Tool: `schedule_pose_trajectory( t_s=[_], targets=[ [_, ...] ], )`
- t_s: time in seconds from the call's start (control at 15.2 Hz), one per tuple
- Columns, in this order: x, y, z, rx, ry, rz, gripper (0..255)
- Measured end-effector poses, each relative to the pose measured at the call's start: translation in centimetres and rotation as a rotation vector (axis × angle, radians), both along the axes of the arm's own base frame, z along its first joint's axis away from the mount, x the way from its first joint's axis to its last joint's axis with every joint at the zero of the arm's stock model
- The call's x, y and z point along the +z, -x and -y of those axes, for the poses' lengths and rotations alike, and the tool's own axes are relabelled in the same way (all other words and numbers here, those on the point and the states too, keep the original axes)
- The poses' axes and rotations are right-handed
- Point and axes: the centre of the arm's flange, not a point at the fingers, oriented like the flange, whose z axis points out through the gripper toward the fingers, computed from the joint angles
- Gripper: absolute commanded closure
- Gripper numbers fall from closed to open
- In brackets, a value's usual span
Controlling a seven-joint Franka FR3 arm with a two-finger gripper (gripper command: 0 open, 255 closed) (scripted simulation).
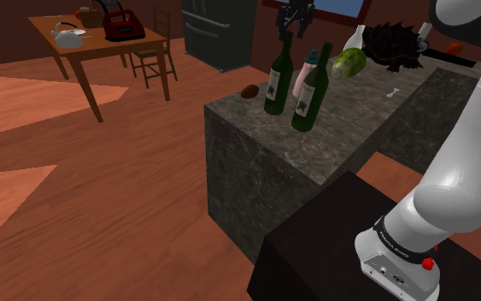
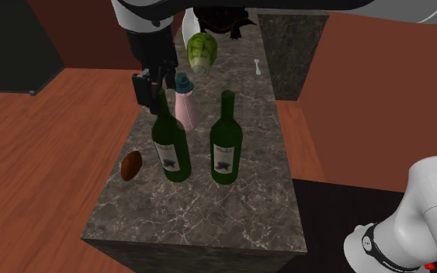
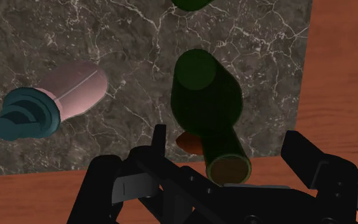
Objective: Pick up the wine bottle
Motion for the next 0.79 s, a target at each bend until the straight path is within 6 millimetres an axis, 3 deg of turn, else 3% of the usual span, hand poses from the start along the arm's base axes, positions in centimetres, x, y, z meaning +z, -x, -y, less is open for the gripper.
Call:
schedule_pose_trajectory(
  t_s=[0.07,0.13,0.79],
  targets=[
    [-0.19,-0.04,0.06,0.000,0.000,0.000,0],
    [-0.30,-0.06,0.05,0.000,0.000,0.000,255],
    [-0.39,-0.09,0.02,0.000,0.000,0.001,255]
  ],
)
